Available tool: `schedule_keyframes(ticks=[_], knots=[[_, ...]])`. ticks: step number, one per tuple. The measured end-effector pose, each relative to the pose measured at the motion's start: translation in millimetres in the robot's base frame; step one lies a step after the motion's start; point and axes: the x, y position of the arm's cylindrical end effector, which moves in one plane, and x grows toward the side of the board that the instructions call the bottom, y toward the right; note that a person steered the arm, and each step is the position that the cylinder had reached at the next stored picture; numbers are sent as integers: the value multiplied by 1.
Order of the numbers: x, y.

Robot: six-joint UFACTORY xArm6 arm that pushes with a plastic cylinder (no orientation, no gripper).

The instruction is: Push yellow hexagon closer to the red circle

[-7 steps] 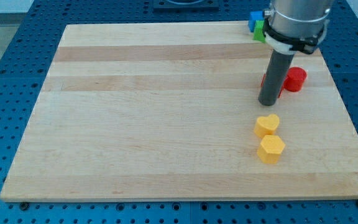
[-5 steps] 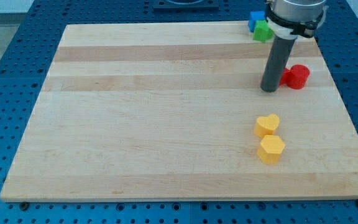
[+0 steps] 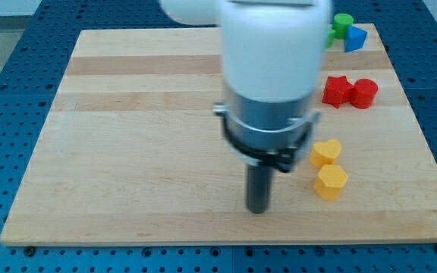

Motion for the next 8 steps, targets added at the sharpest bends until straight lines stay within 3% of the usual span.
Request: schedule_keyframes(ticks=[1, 2, 3, 5, 7, 8], knots=[[-10, 71], [-48, 120], [-72, 145], [-61, 160], [-109, 176], [-90, 172]])
